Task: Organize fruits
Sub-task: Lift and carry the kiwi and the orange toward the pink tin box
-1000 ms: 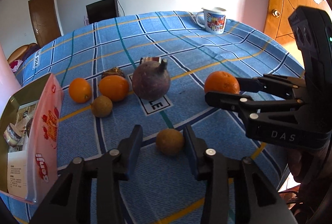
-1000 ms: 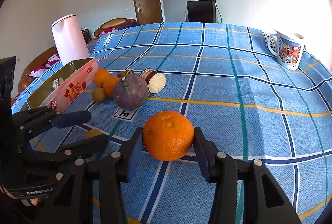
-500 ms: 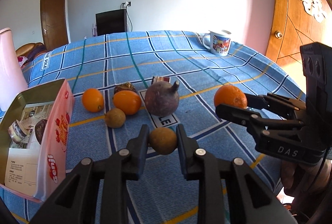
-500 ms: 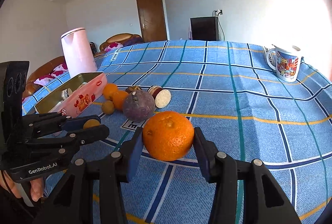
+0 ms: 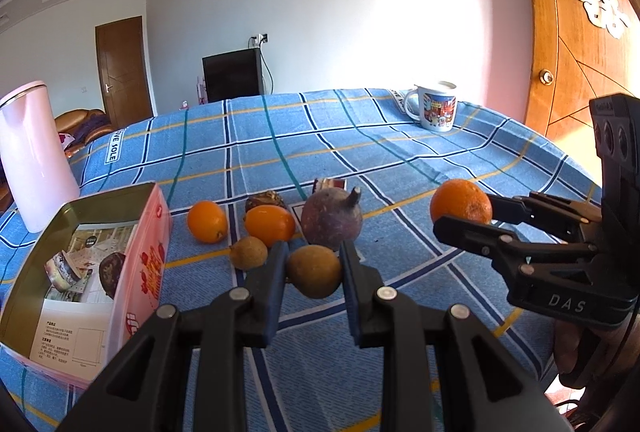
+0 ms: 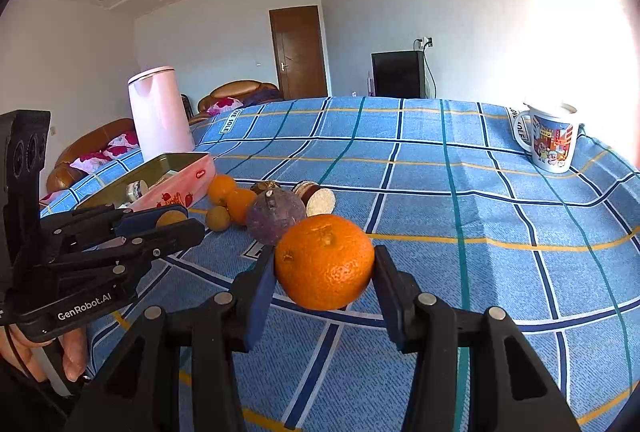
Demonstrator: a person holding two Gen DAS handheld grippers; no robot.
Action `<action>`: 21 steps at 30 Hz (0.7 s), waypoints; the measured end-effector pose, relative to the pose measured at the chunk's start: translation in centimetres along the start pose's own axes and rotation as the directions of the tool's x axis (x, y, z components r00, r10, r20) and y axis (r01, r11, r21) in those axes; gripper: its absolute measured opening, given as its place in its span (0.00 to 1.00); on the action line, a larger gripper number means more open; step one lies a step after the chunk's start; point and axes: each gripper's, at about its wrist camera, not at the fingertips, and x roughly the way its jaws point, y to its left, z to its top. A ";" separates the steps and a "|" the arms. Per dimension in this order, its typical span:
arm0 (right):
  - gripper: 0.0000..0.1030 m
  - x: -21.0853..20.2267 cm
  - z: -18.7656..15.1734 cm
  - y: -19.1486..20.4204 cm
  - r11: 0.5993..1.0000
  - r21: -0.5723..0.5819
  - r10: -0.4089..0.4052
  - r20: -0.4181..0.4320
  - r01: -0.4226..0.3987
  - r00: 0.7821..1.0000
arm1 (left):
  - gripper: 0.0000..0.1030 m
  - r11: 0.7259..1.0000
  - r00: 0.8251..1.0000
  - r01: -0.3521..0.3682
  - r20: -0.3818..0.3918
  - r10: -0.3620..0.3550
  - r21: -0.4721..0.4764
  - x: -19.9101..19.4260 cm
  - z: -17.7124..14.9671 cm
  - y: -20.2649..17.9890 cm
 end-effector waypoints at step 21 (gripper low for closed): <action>0.48 -1.1 -0.1 0.4 1.000 -0.021 -0.004 0.075 0.006 0.997 | 0.27 0.998 0.994 -0.059 0.095 0.057 0.019 -1.6 0.6 -0.1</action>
